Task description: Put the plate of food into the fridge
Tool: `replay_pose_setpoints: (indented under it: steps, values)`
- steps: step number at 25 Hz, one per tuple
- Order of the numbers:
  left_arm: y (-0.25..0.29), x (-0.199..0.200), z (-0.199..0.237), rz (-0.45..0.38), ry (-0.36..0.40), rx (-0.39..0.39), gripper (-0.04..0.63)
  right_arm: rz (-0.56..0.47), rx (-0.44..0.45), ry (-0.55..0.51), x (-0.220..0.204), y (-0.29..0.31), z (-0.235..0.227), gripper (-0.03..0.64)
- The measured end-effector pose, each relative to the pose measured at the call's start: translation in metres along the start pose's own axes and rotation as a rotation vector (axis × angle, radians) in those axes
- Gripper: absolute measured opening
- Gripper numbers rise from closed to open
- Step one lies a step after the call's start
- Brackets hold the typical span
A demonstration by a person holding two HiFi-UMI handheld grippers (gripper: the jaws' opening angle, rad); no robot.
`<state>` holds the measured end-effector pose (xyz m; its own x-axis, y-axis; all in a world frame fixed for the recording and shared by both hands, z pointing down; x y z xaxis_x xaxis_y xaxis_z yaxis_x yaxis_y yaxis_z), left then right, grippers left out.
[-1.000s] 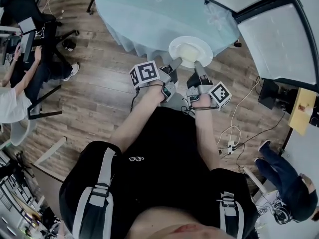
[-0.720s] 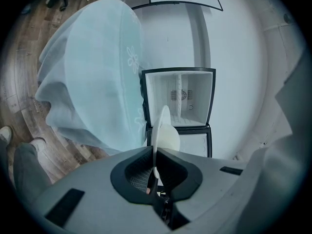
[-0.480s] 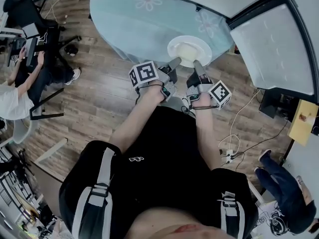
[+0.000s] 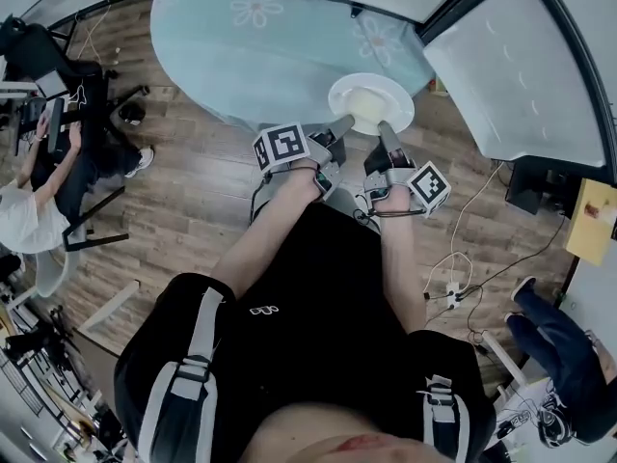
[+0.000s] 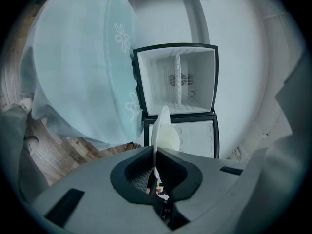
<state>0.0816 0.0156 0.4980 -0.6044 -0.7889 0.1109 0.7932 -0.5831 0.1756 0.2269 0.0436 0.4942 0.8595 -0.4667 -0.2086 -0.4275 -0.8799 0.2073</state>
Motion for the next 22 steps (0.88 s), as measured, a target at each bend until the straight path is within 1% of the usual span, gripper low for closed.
replay_pose_setpoints:
  steps: [5, 7, 12, 15, 19, 22]
  values:
    - [0.014, 0.004, 0.007, 0.027, -0.031, 0.017, 0.021, -0.012, -0.033, 0.006, 0.009, 0.004, -0.009, 0.032]
    - [0.023, 0.017, 0.006, 0.036, -0.032, 0.02, 0.021, -0.015, -0.041, -0.001, 0.014, 0.016, -0.01, 0.032]
    - [0.041, 0.05, 0.01, 0.054, -0.047, 0.033, 0.021, -0.018, -0.054, 0.027, 0.021, 0.054, -0.011, 0.032]
    - [0.046, 0.081, 0.01, 0.045, -0.061, 0.039, 0.021, -0.008, -0.067, 0.021, 0.022, 0.084, -0.009, 0.034]
    - [0.043, 0.084, -0.002, 0.023, -0.029, 0.037, 0.021, 0.0, -0.05, 0.02, 0.024, 0.088, -0.002, 0.032]
    - [0.041, 0.092, -0.003, -0.003, -0.034, 0.05, 0.021, 0.028, -0.03, 0.042, 0.021, 0.1, 0.003, 0.032]
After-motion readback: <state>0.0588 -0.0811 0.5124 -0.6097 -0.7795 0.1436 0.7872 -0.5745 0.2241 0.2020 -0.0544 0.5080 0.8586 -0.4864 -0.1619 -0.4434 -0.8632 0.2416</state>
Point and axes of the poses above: the fingertips, and each gripper's own axes: y forward along the fingers, z to its left, x out of its top, the point moved 6 cm from there along -y, backward along the fingers, and after that the axes turned 6 degrees about -y, right-handed, at the moved point
